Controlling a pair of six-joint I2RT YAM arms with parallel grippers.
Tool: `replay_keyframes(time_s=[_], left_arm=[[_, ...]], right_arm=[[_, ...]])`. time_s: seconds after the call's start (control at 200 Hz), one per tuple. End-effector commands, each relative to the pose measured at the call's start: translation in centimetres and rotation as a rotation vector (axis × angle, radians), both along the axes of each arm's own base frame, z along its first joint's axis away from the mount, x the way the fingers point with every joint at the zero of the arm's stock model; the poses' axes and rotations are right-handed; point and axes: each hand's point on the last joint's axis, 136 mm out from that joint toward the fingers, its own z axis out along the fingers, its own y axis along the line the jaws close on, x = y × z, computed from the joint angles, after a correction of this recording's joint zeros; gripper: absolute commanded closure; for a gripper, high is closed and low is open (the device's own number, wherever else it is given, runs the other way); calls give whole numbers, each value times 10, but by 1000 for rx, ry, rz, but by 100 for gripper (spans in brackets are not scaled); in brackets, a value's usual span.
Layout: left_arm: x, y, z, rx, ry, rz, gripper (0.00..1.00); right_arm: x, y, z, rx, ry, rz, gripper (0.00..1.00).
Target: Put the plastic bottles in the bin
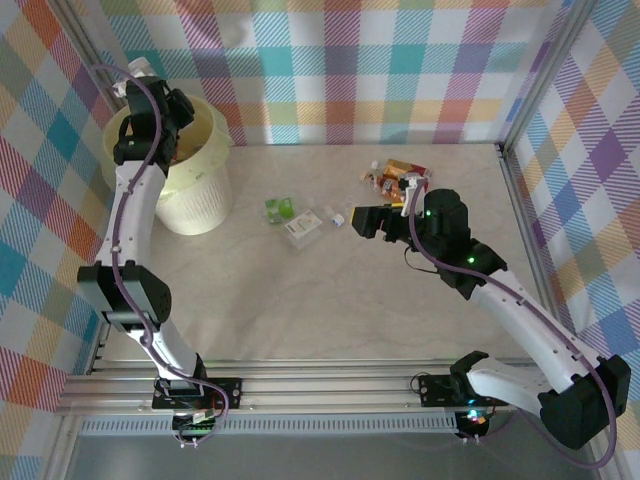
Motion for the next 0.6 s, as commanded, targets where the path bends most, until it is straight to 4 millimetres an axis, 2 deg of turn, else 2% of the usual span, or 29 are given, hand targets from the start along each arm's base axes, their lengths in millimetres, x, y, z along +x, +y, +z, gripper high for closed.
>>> replay_keyframes(time_s=[0.0, 0.085, 0.3, 0.435, 0.595], left_arm=[[9, 8, -7, -145, -9, -6, 57], [17, 9, -18, -187, 1, -7, 56], [33, -9, -36, -278, 52, -96, 51], [34, -9, -39, -288, 64, -88, 34], [34, -16, -24, -302, 40, -131, 22]], right_arm=[[-6, 10, 4, 25, 14, 57, 0], [-7, 11, 3, 19, 22, 65, 0], [-6, 14, -6, 2, 54, 78, 0], [-8, 21, -6, 16, 70, 114, 0], [-3, 24, -9, 9, 86, 114, 0]])
